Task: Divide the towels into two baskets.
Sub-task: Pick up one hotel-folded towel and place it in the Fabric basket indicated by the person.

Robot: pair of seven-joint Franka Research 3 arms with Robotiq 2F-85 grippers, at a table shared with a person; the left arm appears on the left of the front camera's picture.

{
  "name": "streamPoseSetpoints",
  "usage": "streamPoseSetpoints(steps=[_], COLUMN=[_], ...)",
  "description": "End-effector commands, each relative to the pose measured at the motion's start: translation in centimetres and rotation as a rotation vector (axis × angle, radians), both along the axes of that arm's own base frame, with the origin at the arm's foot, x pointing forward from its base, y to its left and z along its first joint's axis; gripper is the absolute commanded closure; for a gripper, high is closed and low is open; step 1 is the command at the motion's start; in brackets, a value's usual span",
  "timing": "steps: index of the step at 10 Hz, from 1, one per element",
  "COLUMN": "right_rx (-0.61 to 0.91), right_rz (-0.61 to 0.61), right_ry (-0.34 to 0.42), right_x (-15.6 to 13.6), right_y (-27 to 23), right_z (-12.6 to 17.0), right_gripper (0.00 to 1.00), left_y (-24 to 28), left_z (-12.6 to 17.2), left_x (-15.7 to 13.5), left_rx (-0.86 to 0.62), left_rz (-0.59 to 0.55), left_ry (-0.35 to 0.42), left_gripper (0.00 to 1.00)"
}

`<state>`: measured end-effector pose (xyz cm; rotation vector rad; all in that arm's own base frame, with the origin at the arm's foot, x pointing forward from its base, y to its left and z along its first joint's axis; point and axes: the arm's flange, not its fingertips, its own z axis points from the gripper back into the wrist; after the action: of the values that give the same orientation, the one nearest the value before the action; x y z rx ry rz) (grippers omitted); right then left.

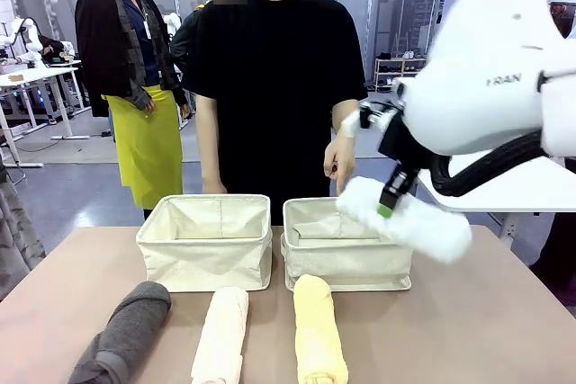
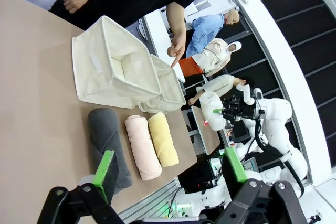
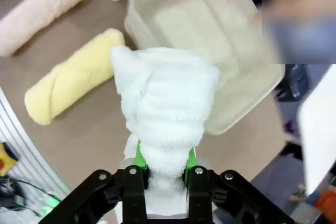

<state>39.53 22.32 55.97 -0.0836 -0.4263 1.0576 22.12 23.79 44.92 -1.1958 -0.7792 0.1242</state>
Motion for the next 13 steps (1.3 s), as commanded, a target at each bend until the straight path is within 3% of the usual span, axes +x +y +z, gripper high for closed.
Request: streamPoseSetpoints(steps=[1, 3, 4, 5, 8, 9, 10, 12, 13], right_rx=[-0.182, -0.199, -0.220, -0.180, -0.180, -0.189, -0.244, -0.338, -0.349], right_rz=[0.268, 0.475, 0.484, 0.383, 0.383, 0.425, 0.513, 0.629, 0.628], right_ry=[-0.074, -0.002, 0.003, -0.023, -0.023, -0.015, 0.038, -0.006, -0.002], right_x=[5.0, 8.0, 8.4, 5.9, 5.9, 7.4, 9.2, 12.1, 13.3], right_y=[2.7, 5.6, 6.0, 5.8, 5.8, 6.3, 6.1, 6.7, 7.0], right_z=[0.5, 0.5, -0.4, -0.3, -0.3, -0.5, -1.1, -2.0, -2.3], right_gripper=[0.70, 0.70, 0.70, 0.70, 0.70, 0.70, 0.70, 0.70, 0.70], left_y=[0.3, 0.3, 0.3, 0.3, 0.3, 0.3, 0.3, 0.3, 0.3], left_z=[0.1, 0.1, 0.1, 0.1, 0.1, 0.1, 0.1, 0.1, 0.1], left_x=[-0.2, -0.2, -0.2, -0.2, -0.2, -0.2, -0.2, -0.2, -0.2], left_rx=[-0.005, -0.005, -0.005, -0.005, -0.005, -0.005, -0.005, -0.005, -0.005], left_rz=[-0.004, -0.004, -0.004, -0.004, -0.004, -0.004, -0.004, -0.004, -0.004], left_ry=[-0.036, -0.036, -0.036, -0.036, -0.036, -0.036, -0.036, -0.036, -0.036], left_gripper=[0.00, 0.00, 0.00, 0.00, 0.00, 0.00, 0.00, 0.00, 0.00])
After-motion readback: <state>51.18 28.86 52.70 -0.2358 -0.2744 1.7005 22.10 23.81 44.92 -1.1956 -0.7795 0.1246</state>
